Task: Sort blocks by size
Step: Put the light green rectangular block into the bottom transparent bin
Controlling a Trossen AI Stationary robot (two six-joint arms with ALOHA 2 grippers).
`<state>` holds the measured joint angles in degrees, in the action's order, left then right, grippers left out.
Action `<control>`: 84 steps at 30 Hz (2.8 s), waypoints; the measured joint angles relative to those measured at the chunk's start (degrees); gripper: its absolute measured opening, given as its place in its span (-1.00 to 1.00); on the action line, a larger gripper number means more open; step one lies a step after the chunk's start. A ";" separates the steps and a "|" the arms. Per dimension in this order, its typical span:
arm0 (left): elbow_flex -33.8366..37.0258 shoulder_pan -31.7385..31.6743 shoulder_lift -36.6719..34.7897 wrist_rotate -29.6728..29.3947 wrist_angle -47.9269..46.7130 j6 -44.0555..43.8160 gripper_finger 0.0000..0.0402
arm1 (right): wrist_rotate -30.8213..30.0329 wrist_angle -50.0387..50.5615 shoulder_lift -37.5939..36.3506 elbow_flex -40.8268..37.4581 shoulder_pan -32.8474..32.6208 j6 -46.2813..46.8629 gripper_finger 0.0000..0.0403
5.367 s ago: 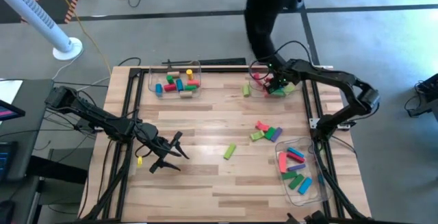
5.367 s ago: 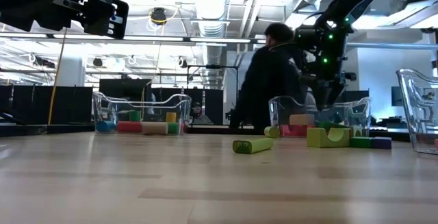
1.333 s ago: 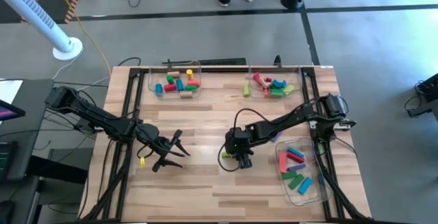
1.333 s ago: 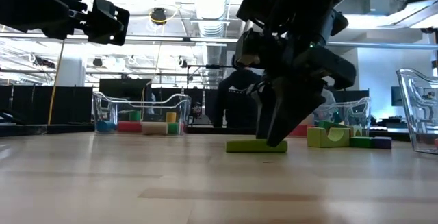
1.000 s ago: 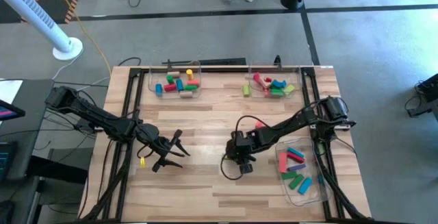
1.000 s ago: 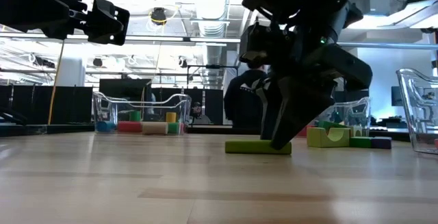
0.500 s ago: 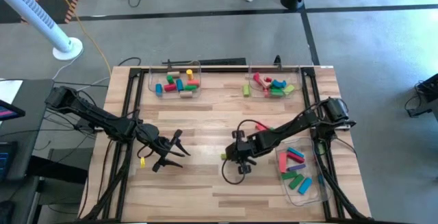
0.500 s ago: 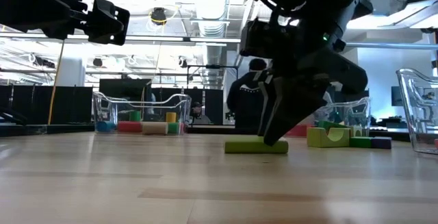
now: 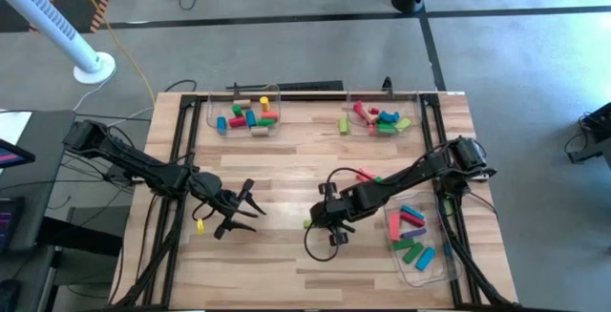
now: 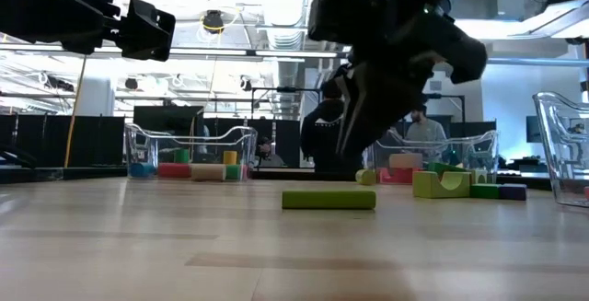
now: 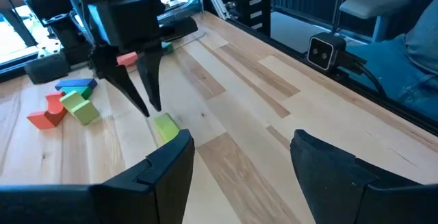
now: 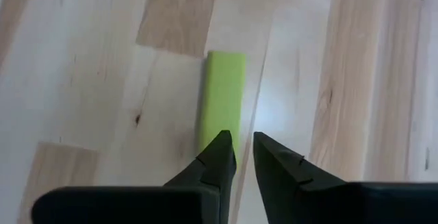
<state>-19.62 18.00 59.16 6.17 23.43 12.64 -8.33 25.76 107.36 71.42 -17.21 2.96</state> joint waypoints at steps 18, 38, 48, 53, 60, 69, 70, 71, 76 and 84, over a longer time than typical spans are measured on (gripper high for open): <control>0.00 0.02 -0.02 0.02 0.01 0.11 0.15 | -0.38 -6.69 5.01 -2.46 -1.81 4.20 0.35; -0.02 0.02 -0.02 -0.08 -0.25 -0.19 0.15 | -0.56 -4.84 5.77 -0.96 -2.35 5.79 -0.41; -0.02 0.02 -0.02 -0.14 2.00 2.00 0.15 | -2.13 0.17 5.85 7.04 -3.00 2.66 -0.40; -0.02 1.01 -0.02 0.26 5.27 9.25 0.15 | -2.20 -1.13 5.85 12.06 -3.02 -0.99 -0.38; -0.02 4.39 -0.02 0.48 10.56 23.85 0.15 | -2.14 -3.18 5.85 19.01 -3.21 -7.03 -0.37; -1.20 6.03 -0.02 2.29 13.73 34.82 0.15 | 3.65 -8.88 5.83 24.78 -3.77 -12.78 -0.37; -1.72 6.03 -0.02 3.10 13.39 35.38 0.15 | 3.87 -8.95 5.83 25.20 -3.80 -12.97 -0.37; -2.13 6.03 0.00 3.55 13.40 35.96 0.15 | 3.91 -8.93 5.83 25.58 -3.78 -13.28 -0.37; -4.99 6.03 2.58 4.09 13.37 38.79 0.14 | 4.37 -9.48 5.83 26.32 -3.65 -14.00 -0.37; -11.51 6.03 11.21 4.01 13.42 40.89 0.11 | 5.58 -10.47 5.83 26.34 -3.61 -14.62 -0.36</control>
<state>-31.13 24.03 70.37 10.19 36.85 53.54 -2.74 15.30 113.19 97.76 -20.82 -11.66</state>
